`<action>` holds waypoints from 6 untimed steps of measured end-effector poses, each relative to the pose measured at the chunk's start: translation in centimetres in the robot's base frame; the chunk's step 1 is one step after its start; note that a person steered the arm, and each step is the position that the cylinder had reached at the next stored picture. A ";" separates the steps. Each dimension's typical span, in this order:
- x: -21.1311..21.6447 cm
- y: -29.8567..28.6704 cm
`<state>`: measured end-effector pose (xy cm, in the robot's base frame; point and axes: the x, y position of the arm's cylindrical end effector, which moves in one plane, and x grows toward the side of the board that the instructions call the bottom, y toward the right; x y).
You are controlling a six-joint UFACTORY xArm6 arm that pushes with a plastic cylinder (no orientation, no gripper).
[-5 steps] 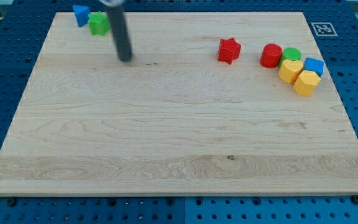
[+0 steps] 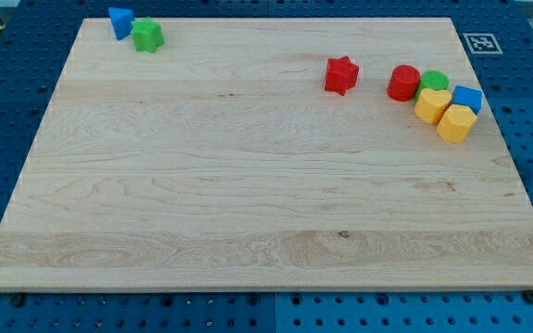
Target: Move the blue cube close to the red star
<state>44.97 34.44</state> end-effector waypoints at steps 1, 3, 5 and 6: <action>-3.0 -1.2; -5.4 -6.9; -6.5 -12.0; -7.4 -13.6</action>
